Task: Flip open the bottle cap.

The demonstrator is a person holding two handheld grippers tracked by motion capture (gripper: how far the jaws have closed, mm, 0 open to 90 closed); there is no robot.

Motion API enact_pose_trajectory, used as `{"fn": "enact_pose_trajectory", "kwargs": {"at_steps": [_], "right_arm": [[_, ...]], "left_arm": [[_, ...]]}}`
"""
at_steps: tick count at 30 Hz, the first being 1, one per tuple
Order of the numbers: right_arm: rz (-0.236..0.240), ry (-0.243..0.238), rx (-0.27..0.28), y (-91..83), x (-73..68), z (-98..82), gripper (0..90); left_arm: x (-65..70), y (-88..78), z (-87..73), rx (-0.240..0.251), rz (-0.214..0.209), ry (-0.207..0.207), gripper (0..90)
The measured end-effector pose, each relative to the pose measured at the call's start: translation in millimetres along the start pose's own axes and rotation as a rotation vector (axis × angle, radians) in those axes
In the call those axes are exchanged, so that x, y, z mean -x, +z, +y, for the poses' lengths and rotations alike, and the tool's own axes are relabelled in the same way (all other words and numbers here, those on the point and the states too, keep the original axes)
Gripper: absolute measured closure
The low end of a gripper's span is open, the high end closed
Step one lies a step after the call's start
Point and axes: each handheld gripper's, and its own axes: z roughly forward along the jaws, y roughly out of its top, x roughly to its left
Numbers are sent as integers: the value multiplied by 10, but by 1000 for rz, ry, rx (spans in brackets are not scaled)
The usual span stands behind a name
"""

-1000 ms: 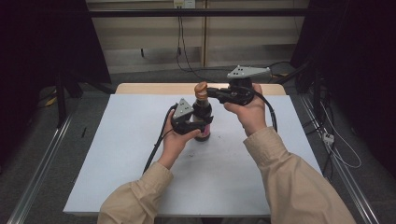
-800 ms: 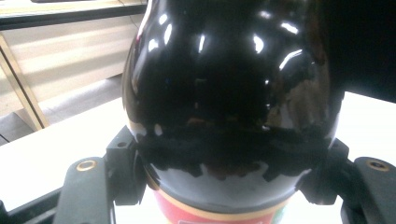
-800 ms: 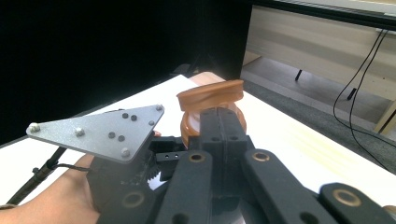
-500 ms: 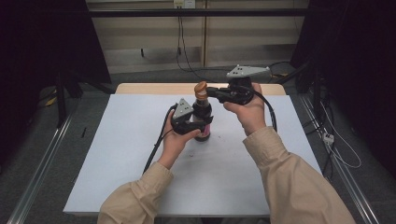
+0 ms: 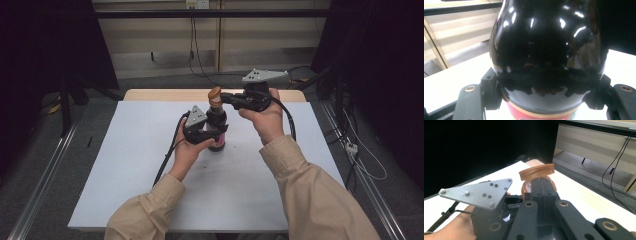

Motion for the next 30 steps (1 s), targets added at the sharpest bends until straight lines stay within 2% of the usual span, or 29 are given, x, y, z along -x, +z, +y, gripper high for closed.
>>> {"fn": "enact_pose_trajectory", "kwargs": {"at_steps": [30], "right_arm": [[-10,-8,-2,8,-13,37,900]], "left_arm": [[6,1,-3,1,4,-3,308]]}}
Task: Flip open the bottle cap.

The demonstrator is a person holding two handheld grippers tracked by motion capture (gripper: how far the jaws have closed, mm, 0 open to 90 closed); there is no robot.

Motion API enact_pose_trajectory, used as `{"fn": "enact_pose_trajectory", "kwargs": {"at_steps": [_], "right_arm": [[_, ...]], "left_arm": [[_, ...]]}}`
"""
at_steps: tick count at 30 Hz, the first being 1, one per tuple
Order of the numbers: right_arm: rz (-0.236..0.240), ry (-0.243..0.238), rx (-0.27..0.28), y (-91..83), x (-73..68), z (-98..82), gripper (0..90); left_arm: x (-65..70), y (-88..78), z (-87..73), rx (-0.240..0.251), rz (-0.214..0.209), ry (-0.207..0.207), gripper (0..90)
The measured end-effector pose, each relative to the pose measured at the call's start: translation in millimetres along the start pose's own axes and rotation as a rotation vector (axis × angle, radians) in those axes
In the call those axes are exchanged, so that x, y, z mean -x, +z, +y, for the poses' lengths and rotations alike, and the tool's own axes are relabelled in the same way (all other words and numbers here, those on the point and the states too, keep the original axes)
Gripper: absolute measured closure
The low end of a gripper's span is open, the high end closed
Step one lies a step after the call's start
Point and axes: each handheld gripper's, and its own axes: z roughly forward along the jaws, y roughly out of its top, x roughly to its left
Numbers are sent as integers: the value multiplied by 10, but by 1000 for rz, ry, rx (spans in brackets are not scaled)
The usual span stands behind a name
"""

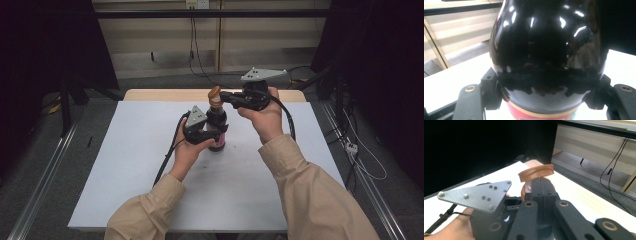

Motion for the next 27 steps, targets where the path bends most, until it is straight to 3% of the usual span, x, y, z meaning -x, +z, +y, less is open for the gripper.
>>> {"fn": "enact_pose_trajectory", "kwargs": {"at_steps": [27], "right_arm": [[3,3,6,10,-8,32,900]], "left_arm": [[3,-2,-1,-1,1,1,308]]}}
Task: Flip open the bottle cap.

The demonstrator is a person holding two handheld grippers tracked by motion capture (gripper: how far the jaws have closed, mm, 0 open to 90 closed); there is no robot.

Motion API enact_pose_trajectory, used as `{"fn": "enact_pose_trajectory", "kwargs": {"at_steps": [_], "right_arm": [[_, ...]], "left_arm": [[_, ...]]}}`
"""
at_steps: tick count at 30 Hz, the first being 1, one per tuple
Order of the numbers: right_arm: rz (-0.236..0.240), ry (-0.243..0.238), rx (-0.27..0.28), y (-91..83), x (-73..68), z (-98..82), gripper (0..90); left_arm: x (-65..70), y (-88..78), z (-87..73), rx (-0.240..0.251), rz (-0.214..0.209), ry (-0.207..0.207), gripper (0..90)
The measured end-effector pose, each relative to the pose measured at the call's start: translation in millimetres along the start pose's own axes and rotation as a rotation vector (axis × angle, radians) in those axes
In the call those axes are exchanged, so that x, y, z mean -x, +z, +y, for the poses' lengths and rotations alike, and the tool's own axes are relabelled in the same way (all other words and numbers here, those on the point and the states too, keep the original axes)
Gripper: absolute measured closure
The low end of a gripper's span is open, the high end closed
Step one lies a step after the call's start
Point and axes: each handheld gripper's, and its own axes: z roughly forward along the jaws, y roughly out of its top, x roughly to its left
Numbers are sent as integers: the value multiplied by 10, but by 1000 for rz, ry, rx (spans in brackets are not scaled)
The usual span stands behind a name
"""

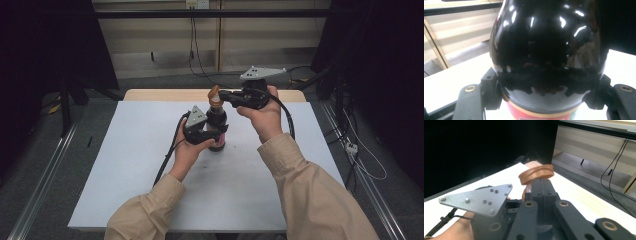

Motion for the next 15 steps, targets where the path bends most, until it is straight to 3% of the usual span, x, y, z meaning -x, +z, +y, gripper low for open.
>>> {"fn": "enact_pose_trajectory", "kwargs": {"at_steps": [15], "right_arm": [[-3,-4,-8,32,11,18,900]], "left_arm": [[-8,-1,-5,4,-3,-1,309]]}}
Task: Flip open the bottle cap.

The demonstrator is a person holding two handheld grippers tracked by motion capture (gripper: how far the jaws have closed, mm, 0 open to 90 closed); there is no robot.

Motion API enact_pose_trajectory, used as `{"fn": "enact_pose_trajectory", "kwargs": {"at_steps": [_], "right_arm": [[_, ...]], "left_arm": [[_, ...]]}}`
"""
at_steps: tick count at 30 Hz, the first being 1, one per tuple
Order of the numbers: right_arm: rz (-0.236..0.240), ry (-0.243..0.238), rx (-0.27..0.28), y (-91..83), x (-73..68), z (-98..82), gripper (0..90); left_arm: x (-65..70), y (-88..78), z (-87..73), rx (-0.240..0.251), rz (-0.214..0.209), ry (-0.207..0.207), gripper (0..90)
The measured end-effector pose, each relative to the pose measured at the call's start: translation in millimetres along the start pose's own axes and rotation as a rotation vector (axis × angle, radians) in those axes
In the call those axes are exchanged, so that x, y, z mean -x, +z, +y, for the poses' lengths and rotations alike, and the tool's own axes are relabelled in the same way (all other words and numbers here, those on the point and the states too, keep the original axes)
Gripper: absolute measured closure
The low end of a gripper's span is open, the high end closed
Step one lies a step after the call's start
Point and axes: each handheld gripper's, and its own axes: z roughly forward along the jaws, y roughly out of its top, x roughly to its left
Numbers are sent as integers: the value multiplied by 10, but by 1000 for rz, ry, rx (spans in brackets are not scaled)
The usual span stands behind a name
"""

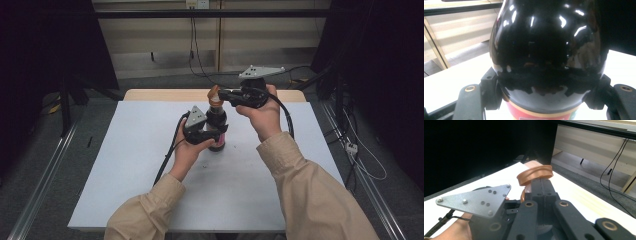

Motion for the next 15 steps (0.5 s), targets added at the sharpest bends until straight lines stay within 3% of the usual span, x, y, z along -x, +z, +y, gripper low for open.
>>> {"fn": "enact_pose_trajectory", "kwargs": {"at_steps": [15], "right_arm": [[5,-3,14,44,-32,64,900]], "left_arm": [[17,-9,4,-7,8,10,309]]}}
